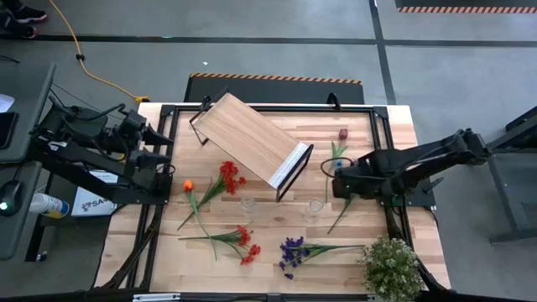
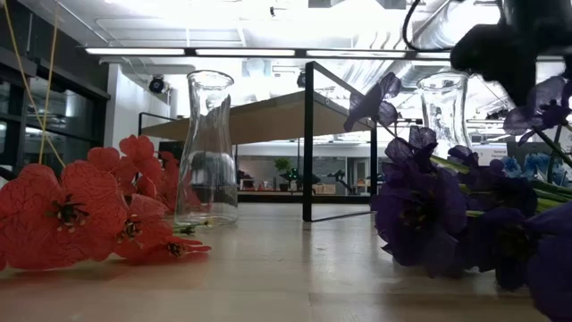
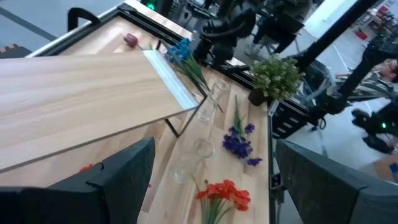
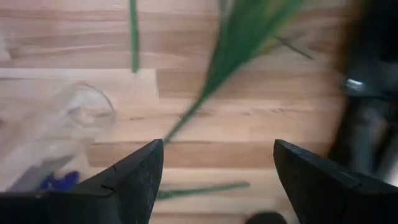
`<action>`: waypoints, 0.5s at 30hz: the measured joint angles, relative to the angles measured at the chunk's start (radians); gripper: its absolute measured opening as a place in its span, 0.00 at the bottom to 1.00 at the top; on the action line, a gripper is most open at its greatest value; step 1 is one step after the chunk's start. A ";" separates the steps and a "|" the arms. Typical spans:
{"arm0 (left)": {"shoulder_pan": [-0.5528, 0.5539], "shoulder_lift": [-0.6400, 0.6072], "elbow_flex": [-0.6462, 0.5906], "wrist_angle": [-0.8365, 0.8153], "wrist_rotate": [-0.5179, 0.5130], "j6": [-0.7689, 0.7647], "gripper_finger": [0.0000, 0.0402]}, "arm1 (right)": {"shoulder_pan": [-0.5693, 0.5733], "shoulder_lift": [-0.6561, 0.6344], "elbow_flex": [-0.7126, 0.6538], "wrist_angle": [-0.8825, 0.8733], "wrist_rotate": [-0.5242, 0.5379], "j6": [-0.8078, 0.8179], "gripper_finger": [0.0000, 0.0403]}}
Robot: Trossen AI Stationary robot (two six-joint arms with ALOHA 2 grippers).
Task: Pick and place flowers into a vace then onto a shelf
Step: Put the blue flowers into the right transparent vase
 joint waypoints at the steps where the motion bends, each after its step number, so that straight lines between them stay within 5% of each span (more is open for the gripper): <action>1: 0.000 0.000 0.000 0.000 -0.004 0.000 0.91 | 0.000 0.000 -0.028 0.041 -0.003 0.008 0.73; 15: 0.000 0.000 0.000 0.000 -0.019 -0.003 0.91 | -0.004 0.000 -0.216 0.206 0.015 0.087 0.73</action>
